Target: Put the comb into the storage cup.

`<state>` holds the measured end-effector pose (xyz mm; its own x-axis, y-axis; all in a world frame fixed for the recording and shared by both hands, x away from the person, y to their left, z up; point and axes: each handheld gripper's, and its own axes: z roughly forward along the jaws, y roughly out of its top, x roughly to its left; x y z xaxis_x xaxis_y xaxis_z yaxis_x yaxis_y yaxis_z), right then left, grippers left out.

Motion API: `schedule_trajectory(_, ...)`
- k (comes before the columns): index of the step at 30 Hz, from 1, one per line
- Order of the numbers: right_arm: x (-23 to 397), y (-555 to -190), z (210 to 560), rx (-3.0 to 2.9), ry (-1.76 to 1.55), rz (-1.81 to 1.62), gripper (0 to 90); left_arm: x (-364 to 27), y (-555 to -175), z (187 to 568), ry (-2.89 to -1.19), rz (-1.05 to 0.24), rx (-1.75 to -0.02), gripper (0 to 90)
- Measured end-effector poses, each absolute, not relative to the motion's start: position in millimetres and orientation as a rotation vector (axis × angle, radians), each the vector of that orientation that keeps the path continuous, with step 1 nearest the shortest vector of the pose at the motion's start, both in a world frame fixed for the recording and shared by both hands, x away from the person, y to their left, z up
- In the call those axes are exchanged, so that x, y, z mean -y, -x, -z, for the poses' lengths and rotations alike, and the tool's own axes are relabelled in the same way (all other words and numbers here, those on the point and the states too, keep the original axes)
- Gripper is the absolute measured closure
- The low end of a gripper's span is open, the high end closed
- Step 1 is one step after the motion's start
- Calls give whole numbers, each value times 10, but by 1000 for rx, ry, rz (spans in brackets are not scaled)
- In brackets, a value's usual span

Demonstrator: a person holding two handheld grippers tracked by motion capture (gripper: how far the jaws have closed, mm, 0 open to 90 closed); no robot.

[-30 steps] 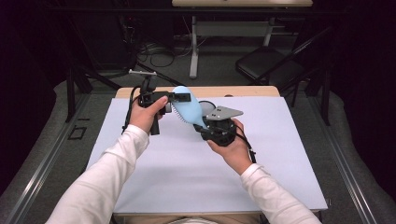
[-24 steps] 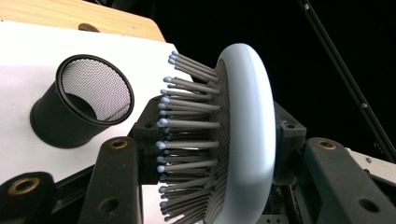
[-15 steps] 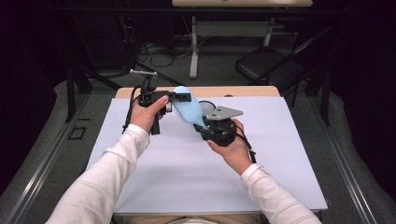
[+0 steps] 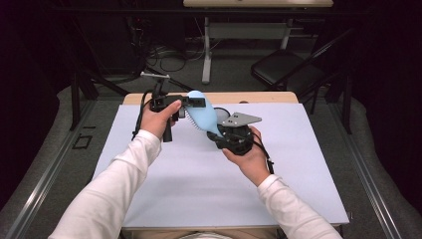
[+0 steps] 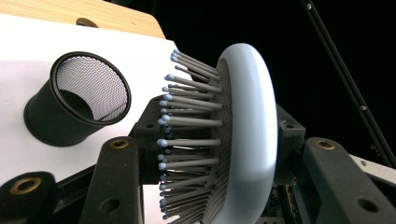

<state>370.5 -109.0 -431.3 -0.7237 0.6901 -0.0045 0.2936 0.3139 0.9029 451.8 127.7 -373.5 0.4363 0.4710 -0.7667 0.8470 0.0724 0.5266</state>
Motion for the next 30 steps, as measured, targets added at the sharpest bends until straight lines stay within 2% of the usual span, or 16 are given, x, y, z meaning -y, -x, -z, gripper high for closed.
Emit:
schedule_trajectory(10,1105,-3712,4314,-2200,-883,-1385,622,-1250,-4535,3726,-1561,411,-1202,512)
schedule_trajectory(14,1098,-3716,4340,-2207,-889,-1381,557,-1253,-4541,3729,-1558,398,-1200,512)
schedule_trajectory(23,1089,-3715,4359,-2194,-879,-1362,348,-1296,-4550,3719,-1551,374,-1199,512)
schedule_trajectory(30,1092,-3696,4355,-2188,-864,-1403,272,-1322,-4552,3715,-1561,354,-1208,511)
